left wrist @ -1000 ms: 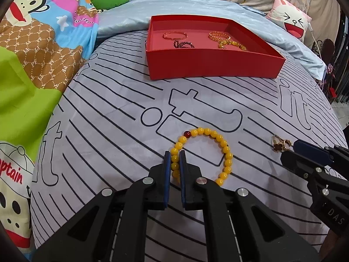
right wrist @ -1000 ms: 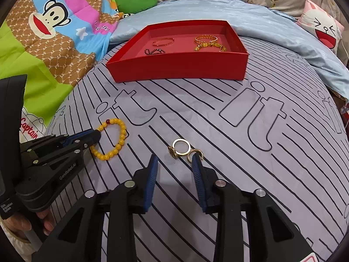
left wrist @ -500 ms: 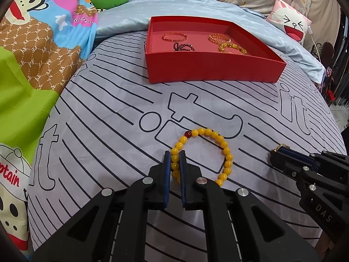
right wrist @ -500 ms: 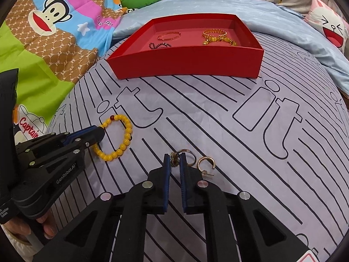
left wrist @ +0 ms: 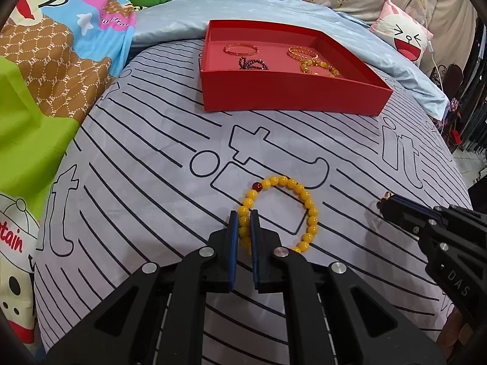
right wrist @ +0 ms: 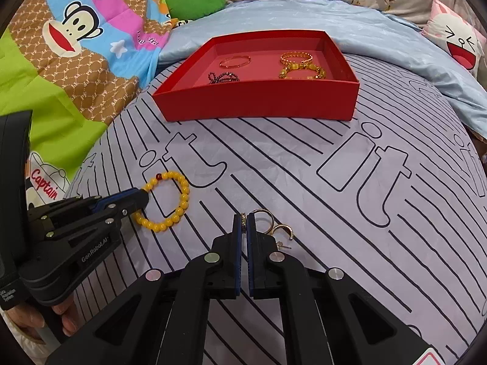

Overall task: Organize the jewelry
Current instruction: 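Grasp the linked gold rings with the right tool while the left tool holds the yellow bracelet, then carry the yellow bracelet and gold rings into the red tray and open both tools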

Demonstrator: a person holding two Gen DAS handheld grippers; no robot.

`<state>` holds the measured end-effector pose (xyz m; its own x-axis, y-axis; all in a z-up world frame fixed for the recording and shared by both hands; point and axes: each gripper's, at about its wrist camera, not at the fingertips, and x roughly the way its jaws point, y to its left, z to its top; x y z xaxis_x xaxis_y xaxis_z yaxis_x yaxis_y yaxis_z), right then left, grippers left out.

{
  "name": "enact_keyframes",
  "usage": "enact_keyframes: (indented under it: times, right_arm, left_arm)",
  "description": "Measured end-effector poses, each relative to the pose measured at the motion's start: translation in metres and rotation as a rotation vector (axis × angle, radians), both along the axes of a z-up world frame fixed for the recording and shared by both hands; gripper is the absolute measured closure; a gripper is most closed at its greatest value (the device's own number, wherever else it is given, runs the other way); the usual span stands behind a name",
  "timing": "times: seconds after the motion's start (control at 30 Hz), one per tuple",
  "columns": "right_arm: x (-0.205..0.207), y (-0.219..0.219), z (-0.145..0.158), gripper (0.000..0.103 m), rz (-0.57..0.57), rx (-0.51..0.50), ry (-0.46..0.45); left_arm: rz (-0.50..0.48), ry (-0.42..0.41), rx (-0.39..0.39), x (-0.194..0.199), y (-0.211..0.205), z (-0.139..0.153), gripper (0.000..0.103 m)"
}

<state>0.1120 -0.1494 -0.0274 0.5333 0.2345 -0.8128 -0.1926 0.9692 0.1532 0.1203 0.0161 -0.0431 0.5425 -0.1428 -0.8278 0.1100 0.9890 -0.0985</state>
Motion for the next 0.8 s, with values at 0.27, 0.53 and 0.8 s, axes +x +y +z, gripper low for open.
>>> enact_keyframes:
  times: [0.27, 0.53, 0.8]
  right_arm:
    - [-0.004, -0.009, 0.015, 0.1, -0.022, 0.034, -0.024]
    - [-0.006, -0.012, 0.031, 0.1, -0.023, 0.049, -0.056]
    - [0.004, -0.014, 0.044, 0.1, -0.016, 0.06, -0.089]
  left_arm:
    - [-0.02, -0.038, -0.017, -0.01, -0.003, 0.02, 0.096]
    - [-0.051, -0.084, -0.018, -0.013, -0.012, 0.042, 0.096]
    - [-0.077, -0.127, -0.015, -0.003, -0.023, 0.065, 0.096]
